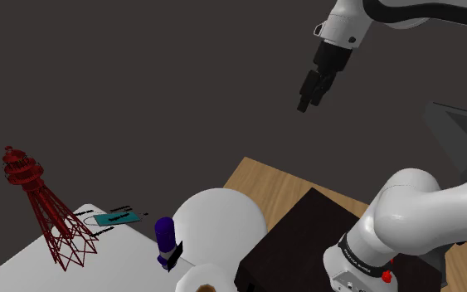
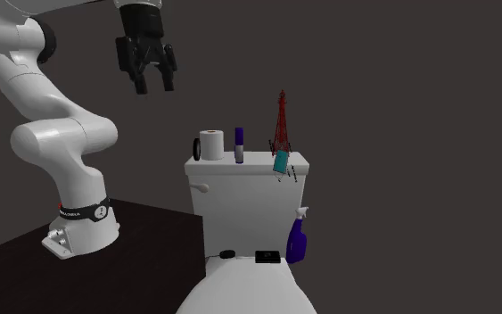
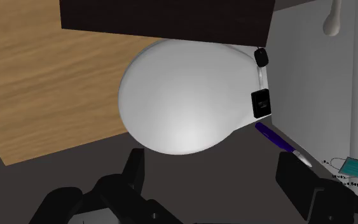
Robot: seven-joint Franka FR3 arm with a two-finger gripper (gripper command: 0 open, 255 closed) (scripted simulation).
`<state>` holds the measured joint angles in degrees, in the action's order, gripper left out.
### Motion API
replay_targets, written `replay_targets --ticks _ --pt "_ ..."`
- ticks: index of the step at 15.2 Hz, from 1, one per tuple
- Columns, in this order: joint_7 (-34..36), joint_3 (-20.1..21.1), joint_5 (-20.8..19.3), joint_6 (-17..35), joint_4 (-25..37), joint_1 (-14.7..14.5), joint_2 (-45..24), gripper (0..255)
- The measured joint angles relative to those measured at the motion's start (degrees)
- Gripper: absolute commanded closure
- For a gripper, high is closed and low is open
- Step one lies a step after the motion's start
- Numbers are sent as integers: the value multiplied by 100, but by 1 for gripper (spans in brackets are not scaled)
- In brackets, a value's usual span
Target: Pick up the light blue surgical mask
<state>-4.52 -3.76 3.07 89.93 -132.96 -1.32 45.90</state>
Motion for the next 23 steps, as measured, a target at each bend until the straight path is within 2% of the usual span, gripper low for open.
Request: replay_targets --ticks 2,10,15,23 --pt "51 42 42 40 3 -19 -66 0" --pt "854 697 683 563 100 -321 -1004 0" --pt "1269 1036 1012 953 352 -480 -1829 0" --pt "2053 1609 1415 1417 1154 -774 -3292 0"
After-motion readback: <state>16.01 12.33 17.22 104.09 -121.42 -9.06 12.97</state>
